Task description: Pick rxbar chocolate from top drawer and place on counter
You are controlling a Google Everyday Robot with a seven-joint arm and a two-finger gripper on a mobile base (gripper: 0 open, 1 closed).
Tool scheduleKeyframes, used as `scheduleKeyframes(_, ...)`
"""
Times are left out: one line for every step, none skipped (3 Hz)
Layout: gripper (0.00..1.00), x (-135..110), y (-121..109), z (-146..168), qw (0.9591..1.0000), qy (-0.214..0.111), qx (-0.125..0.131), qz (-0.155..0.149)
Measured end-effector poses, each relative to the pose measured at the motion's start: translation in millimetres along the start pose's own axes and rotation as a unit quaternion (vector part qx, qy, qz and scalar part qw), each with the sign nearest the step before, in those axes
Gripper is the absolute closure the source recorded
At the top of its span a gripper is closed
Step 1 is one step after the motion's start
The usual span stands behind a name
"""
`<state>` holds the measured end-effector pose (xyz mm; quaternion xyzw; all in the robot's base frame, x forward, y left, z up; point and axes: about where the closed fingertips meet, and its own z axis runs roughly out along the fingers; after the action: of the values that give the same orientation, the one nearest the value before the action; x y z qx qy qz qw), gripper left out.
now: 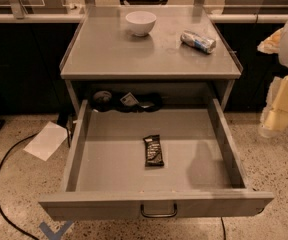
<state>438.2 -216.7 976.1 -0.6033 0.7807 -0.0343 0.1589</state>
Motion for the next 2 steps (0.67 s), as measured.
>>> scheduleKeyframes(0.00,-0.3,-0.5,0.6,1.0000,-0.001,0.001,-0.001)
scheduleKeyframes(0.00,1.1,-9.7,21.0,0.9999,-0.006,-0.001,-0.016)
